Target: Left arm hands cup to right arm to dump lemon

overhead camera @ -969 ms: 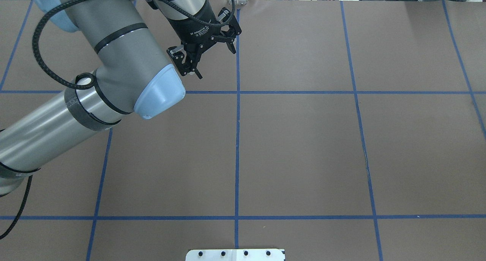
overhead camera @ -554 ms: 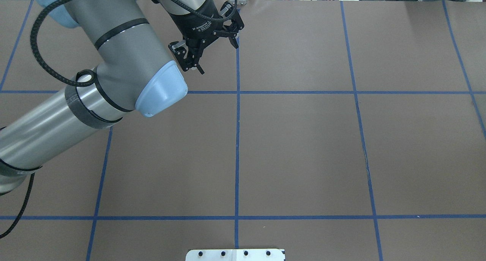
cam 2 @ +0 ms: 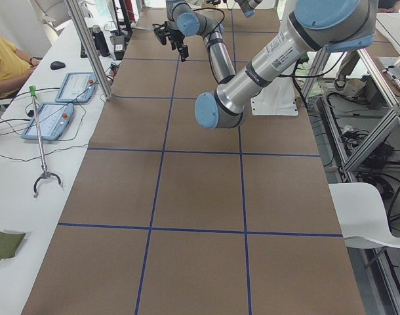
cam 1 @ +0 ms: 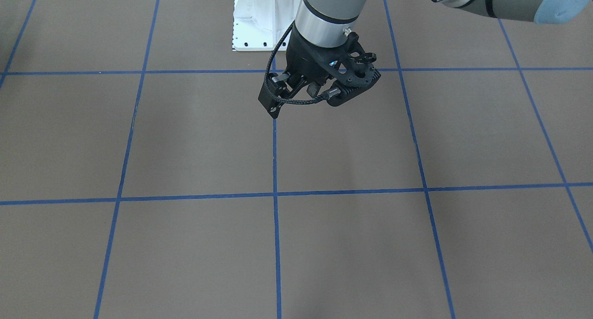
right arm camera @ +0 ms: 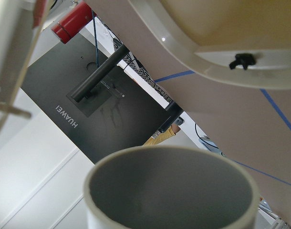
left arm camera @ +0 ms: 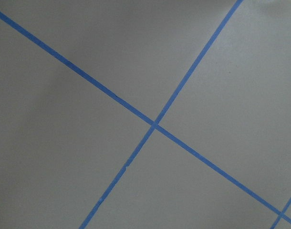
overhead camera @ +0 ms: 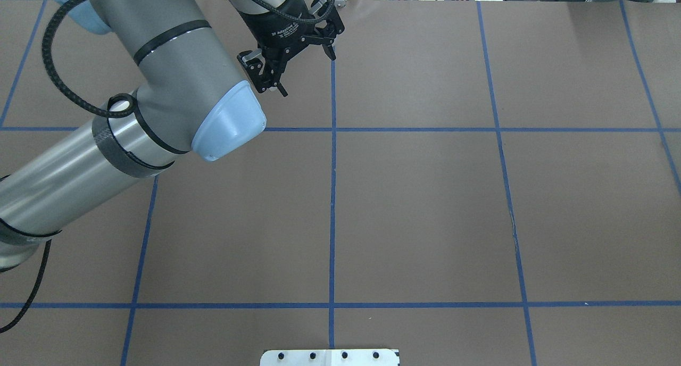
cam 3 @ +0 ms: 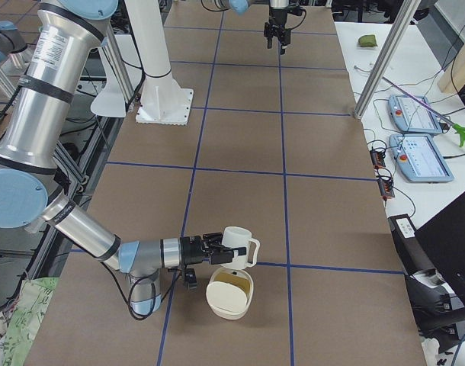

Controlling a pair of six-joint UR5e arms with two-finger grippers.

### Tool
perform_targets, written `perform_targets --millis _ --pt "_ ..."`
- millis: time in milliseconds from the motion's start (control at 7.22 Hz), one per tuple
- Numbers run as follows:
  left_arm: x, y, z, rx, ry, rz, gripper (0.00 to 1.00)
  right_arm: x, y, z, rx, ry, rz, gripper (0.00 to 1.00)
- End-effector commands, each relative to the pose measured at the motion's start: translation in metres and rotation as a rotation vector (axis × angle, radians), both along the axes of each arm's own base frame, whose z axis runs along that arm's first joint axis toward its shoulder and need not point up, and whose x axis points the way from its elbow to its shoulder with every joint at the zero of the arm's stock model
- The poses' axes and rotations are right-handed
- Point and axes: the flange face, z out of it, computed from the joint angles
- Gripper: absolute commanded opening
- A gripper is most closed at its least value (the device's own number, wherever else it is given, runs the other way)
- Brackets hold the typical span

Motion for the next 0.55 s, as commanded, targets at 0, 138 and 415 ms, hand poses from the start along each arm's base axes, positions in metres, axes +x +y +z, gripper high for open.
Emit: perform_targets --millis 0,138,415 --pt "0.003 0.001 0.003 -0.004 -0.004 0.004 1.00 -0.022 -0.032 -0.028 -0.005 0.126 -0.006 0.29" --pt "0.002 0.002 0.002 -0.002 -0.002 0.004 1.00 -0.037 -0.056 -0.049 -0.019 0.221 -0.007 0.30" --pt "0.004 0.001 0.006 -0.004 -0.007 0.005 1.00 -0.060 -0.092 -0.082 -0.074 0.328 -0.010 0.30"
